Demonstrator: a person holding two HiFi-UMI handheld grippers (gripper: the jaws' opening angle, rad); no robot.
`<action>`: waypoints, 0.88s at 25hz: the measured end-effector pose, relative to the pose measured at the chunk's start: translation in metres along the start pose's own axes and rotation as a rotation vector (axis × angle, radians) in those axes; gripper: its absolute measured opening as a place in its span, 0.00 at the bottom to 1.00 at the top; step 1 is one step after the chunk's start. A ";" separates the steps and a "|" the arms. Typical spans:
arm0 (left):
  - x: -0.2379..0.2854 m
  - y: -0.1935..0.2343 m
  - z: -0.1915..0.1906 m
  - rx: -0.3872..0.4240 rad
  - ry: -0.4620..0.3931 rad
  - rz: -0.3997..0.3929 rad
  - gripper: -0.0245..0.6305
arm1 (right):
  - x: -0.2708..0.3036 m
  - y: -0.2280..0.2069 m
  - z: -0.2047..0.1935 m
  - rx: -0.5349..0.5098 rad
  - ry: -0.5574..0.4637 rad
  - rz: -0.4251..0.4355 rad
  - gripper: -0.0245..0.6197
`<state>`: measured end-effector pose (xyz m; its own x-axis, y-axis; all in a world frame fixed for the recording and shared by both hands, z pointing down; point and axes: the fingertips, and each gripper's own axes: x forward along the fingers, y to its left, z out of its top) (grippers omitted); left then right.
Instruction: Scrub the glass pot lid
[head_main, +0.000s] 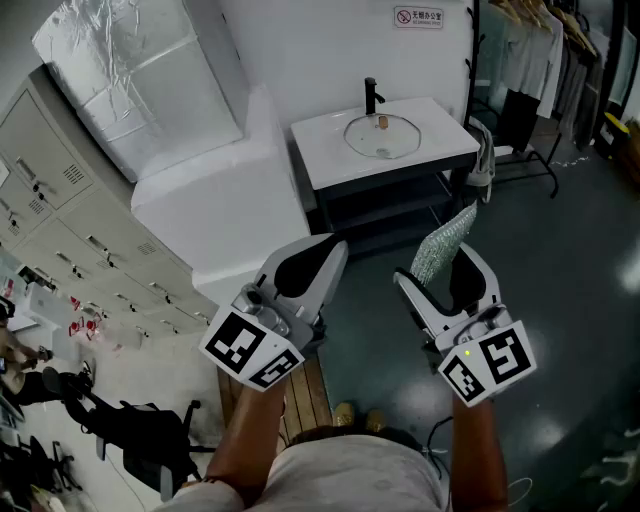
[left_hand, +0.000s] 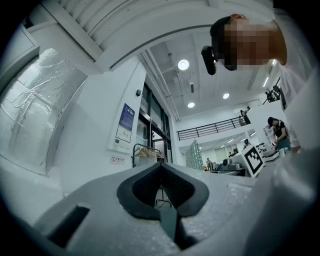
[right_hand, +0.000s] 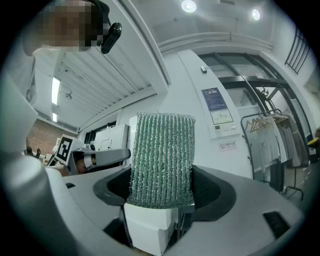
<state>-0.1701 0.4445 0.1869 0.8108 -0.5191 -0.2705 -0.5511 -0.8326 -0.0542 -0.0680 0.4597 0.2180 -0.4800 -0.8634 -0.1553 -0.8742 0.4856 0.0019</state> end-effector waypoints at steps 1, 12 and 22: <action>0.000 0.001 0.000 -0.003 0.000 0.000 0.06 | 0.001 0.000 0.000 0.000 0.001 0.000 0.58; 0.004 0.003 -0.002 -0.018 -0.002 0.008 0.06 | 0.002 -0.006 0.001 0.021 -0.008 0.013 0.58; 0.022 0.000 -0.005 -0.014 0.006 0.022 0.06 | -0.009 -0.031 0.004 0.041 -0.014 0.021 0.58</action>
<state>-0.1511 0.4315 0.1857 0.7995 -0.5385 -0.2660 -0.5661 -0.8236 -0.0343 -0.0362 0.4528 0.2157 -0.4970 -0.8510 -0.1699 -0.8599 0.5092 -0.0353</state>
